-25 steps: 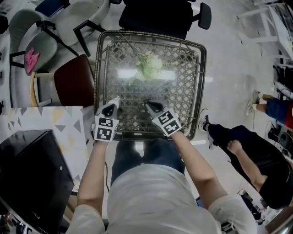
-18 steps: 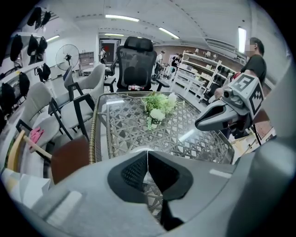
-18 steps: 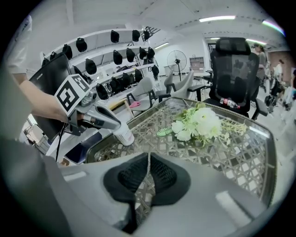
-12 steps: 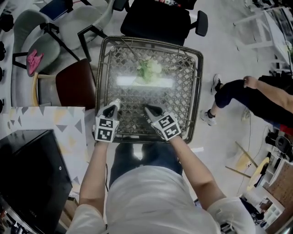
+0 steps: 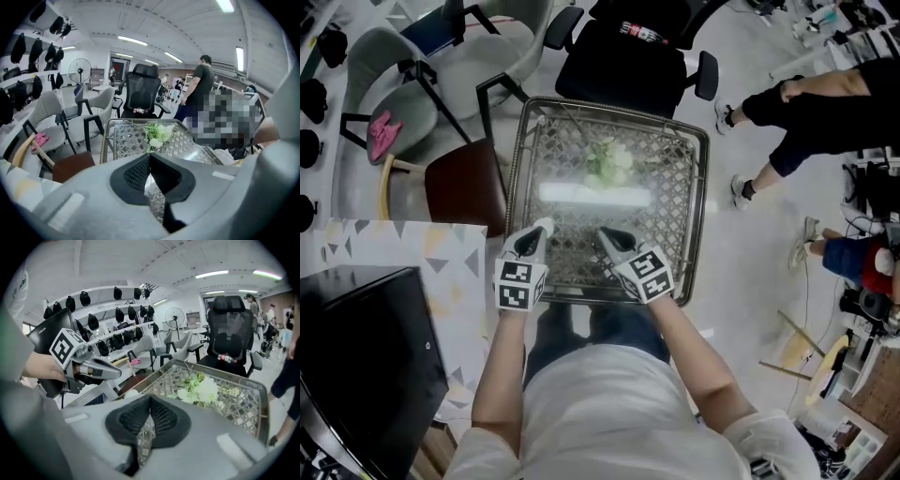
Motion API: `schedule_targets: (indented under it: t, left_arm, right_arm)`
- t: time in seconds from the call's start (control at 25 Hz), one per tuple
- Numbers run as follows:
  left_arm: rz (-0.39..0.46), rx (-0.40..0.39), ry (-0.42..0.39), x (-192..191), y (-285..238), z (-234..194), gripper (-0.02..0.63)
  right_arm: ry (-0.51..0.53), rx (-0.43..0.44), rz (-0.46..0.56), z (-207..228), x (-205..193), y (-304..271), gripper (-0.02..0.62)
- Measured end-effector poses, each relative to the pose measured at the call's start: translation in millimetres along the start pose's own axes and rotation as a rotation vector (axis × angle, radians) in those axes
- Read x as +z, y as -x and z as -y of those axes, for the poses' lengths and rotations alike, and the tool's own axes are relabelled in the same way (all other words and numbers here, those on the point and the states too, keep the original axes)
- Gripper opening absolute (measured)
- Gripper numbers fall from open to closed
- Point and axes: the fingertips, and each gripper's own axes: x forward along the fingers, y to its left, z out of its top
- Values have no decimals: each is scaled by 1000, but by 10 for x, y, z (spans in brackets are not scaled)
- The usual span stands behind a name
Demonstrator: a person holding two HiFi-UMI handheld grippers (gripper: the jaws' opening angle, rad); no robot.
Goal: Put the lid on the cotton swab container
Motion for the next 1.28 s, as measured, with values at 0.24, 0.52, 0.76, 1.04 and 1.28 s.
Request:
schedule_targets:
  t: [0.24, 0.52, 0.76, 1.04, 1.28]
  left_arm:
    - [112, 13, 69, 284, 458, -79, 9]
    - [218, -1, 8, 545, 1018, 15, 9]
    - [296, -7, -38, 773, 1446, 175, 9]
    - [385, -25, -102, 1066, 1880, 344, 9]
    - [441, -54, -154, 1297, 2085, 500, 9]
  right_arm:
    - [17, -8, 67, -222, 343, 228, 3]
    - [62, -25, 179, -548, 801, 616, 3]
    - [97, -43, 266, -761, 1132, 1003, 3]
    - [132, -68, 365, -965, 1374, 1477, 3]
    - [153, -84, 444, -1060, 1584, 1790, 3]
